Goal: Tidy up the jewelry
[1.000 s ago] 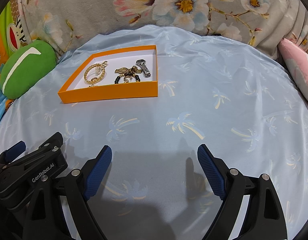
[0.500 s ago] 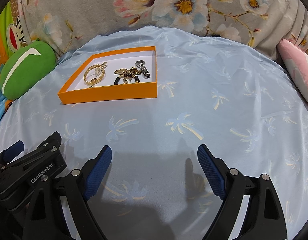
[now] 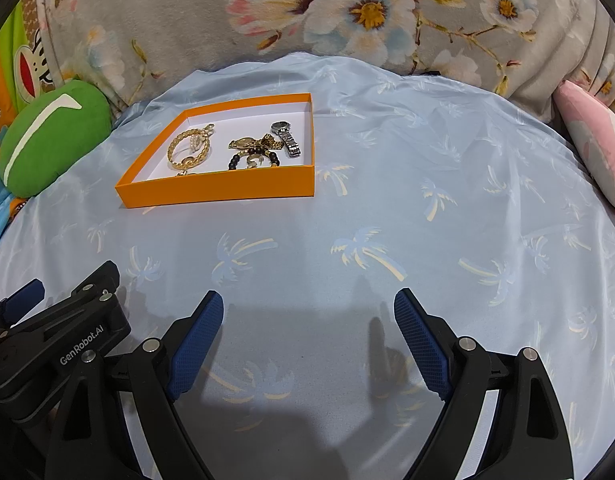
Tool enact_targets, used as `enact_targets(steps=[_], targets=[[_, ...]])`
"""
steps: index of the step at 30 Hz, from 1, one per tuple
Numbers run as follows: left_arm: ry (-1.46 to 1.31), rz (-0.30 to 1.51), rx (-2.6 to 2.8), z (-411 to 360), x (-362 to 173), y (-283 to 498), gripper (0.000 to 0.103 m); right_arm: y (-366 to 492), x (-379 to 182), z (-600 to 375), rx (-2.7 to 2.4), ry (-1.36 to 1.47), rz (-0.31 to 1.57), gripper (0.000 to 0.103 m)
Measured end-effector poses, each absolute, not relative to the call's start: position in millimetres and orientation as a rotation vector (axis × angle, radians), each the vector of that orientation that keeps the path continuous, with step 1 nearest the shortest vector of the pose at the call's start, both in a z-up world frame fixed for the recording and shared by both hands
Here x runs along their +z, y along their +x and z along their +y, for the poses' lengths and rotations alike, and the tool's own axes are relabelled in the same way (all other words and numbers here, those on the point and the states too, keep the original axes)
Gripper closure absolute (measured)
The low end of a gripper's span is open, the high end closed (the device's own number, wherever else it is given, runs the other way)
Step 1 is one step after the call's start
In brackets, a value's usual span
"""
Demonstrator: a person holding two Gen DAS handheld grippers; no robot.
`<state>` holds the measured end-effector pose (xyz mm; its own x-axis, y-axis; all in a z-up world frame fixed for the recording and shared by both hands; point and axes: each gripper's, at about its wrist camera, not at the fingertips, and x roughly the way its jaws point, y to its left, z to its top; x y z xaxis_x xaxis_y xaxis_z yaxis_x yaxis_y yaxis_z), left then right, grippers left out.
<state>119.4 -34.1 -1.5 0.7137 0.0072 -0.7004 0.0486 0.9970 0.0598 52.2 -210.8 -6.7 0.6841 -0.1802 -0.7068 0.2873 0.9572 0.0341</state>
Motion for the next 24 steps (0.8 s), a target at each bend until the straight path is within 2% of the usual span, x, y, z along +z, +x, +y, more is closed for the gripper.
enact_targets(steps=[24], targets=[[0.073, 0.740, -0.011, -32.2, 3.8, 115.8, 0.011, 53.2, -5.2, -210.8, -0.264, 0.143, 0.771, 0.017]])
